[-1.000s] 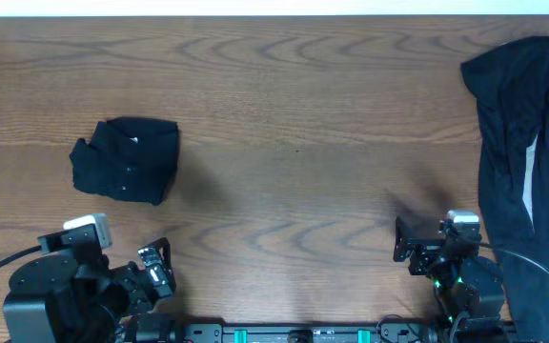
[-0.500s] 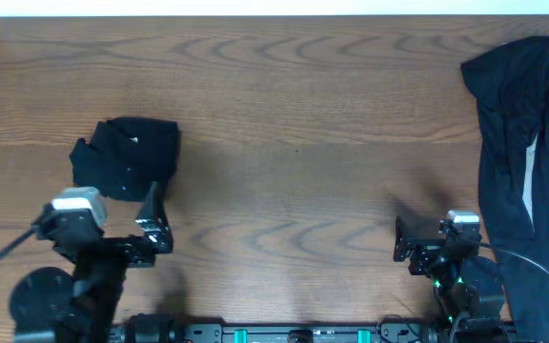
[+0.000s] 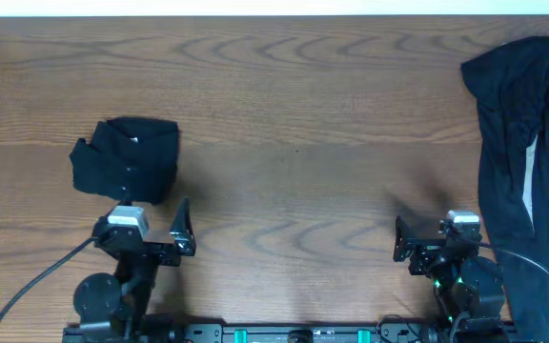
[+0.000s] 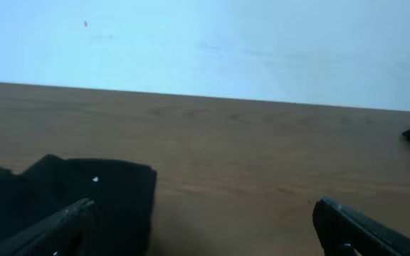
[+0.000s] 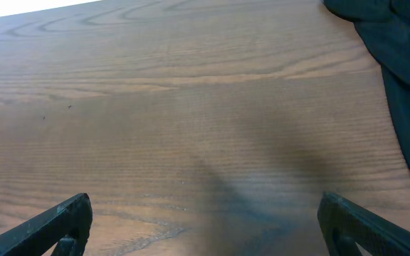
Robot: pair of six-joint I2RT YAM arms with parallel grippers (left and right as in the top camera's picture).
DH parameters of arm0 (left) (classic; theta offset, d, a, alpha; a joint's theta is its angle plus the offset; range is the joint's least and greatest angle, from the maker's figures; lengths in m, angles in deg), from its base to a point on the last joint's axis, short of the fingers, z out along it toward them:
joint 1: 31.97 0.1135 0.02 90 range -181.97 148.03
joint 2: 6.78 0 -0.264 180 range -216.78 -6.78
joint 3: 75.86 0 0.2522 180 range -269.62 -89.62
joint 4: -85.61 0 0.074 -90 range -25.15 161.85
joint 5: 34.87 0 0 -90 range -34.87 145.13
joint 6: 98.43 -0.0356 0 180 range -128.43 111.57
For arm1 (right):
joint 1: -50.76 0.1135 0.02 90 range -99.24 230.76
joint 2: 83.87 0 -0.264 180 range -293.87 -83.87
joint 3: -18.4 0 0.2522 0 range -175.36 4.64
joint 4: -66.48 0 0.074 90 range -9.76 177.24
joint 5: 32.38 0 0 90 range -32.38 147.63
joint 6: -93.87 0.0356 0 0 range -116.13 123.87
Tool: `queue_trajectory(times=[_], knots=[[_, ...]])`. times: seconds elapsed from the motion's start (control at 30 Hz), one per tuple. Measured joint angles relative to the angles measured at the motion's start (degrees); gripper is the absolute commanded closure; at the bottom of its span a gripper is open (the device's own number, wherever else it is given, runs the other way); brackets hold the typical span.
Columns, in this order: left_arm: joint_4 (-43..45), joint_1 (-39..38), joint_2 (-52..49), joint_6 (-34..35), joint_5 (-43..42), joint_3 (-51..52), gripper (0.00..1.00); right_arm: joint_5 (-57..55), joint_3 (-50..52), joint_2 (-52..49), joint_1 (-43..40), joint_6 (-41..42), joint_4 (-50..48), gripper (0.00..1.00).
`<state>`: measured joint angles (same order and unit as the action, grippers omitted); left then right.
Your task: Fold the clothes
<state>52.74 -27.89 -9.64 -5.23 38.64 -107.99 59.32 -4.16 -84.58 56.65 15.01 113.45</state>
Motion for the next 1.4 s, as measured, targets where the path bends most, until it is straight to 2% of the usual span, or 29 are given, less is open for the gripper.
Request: queue_trajectory(times=[0.53, 1.4], knots=[[3.4, -1.9, 2.2, 0.9, -1.4, 12.1, 0.02, 0.0, 0.0, 0.0, 0.0, 0.0, 0.0, 0.01], [4.2, -1.9, 2.2, 1.0, -1.4, 12.2, 0.02, 0.0, 0.0, 0.0, 0.0, 0.0, 0.0, 0.01]])
